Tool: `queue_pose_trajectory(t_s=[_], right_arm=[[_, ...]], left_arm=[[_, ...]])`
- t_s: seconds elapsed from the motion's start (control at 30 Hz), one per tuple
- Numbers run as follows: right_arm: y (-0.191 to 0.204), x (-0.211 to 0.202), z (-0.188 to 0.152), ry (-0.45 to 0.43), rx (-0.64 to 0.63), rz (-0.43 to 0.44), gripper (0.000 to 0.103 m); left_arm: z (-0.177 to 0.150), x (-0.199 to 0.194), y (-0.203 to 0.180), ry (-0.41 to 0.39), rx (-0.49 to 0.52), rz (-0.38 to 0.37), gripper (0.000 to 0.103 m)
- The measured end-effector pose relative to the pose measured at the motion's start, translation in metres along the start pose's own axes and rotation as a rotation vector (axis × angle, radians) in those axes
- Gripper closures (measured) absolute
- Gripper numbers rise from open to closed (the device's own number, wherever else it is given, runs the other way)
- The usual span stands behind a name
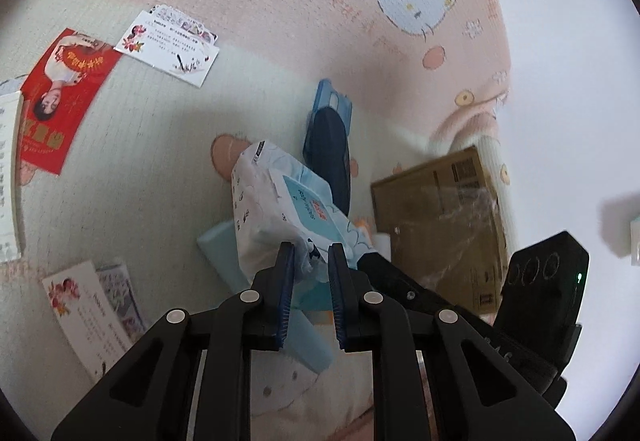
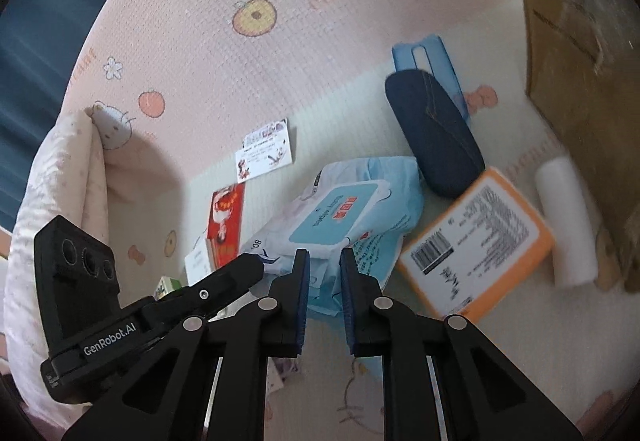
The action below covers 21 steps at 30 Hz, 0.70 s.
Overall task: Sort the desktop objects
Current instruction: 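Close the left gripper on the baby-wipes pack edge and lift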
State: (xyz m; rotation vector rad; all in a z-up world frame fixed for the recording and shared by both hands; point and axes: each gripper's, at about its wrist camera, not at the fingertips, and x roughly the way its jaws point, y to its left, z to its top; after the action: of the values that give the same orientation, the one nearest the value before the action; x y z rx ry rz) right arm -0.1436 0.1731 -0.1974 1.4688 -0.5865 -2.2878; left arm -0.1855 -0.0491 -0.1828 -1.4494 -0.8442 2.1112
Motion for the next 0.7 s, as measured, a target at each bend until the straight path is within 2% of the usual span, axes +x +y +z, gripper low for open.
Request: queue_pose_trajectory(t_s=[0.1,0.23,0.37,0.47,0.7], right_arm=[[0.000,-0.005,-0.012,0.025,-0.003,-0.004,0.090],[-0.004,-0.004,-0.038,0.095,-0.025,-0.028,0.090],[-0.016,0.004,-0.064,0.137,0.010,-0.036,0.090],[-0.021,0.002,-0.064,0.119,0.021,-0.037,0.090],[-0.013,-0.019,-0.046,0.095,0.033,-0.048,0.090]], left_arm=[[-0.013,0.002,0.000,0.047,0.030,0.022,0.084],[-0.043,0.012,0.017,0.161,0.037,0.052,0.084],[-0.055,0.015,0.030,0.198,0.036,0.068,0.084],[-0.050,0.010,0.027,0.188,0.046,0.059,0.084],[-0.028,-0.008,0.000,0.154,0.143,0.114,0.081]])
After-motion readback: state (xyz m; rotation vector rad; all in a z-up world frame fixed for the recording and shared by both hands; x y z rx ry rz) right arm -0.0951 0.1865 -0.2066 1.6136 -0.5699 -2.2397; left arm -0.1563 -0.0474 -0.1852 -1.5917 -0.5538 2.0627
